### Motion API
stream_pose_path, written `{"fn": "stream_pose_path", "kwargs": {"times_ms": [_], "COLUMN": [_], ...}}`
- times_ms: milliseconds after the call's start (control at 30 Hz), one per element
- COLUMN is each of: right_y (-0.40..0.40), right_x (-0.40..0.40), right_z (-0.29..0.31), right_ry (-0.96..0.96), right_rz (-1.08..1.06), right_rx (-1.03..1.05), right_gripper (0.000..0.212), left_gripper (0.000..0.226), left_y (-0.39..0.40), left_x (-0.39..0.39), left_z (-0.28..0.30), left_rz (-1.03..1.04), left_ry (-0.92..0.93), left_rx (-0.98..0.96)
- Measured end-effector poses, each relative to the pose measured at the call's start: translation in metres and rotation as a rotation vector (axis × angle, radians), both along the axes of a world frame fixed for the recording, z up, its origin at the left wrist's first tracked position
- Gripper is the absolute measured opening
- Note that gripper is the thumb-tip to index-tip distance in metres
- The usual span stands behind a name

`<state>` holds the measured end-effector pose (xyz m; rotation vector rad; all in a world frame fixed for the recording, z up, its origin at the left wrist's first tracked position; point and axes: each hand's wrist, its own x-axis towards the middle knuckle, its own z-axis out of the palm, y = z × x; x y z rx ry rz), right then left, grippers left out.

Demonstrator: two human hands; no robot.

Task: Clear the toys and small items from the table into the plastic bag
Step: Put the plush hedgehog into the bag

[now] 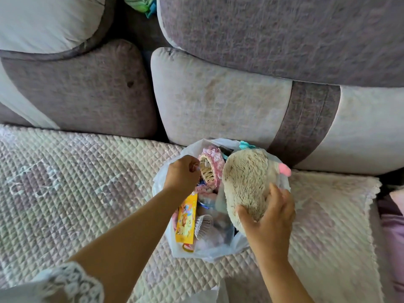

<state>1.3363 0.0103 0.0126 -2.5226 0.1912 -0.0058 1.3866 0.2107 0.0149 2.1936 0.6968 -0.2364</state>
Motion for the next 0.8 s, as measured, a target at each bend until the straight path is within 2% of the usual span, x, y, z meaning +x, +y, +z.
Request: {"fn": "stream_pose_path", "kwargs": {"times_ms": [133,233,300,433,567,633,700,800], "right_y": [0.006,0.014,0.016,0.003,-0.029,-0.046,-0.057,-0.066], "right_x": [-0.001,-0.005,-0.004,0.002,0.010,0.021,0.034,0.048], "right_z": [-0.009,-0.015,-0.015,-0.006,-0.008,-0.016,-0.026,-0.042], "right_ry": [0.075,0.131,0.151,0.022,-0.083,0.008,0.196,0.428], "right_rz": [0.077,0.153,0.183,0.134,-0.212,-0.337,-0.343,-0.341], "right_rx": [0.045,-0.037,-0.061,0.009,0.123,0.158,0.251,0.377], "right_gripper": [0.081,0.076,0.075,0.073,0.068,0.053,0.042,0.027], "left_gripper": [0.018,0.007,0.009,0.031,0.040,0.060,0.088,0.108], "left_y": [-0.003,-0.005,-0.002,0.008,-0.005,-0.025,-0.052,-0.085], "left_x": [0.013,0.010,0.005,-0.004,-0.004,-0.001,0.002,0.007], "left_z": [-0.022,-0.037,-0.043,-0.035,-0.012,0.001,0.008,0.003], "left_rz": [-0.050,-0.312,-0.413,-0.274,-0.264,-0.376,-0.595,-0.909], "left_ry": [0.094,0.232,0.242,0.141,-0.070,-0.167,-0.208,-0.072], "left_rx": [-0.021,-0.003,-0.017,-0.032,0.017,-0.003,-0.008,0.176]}}
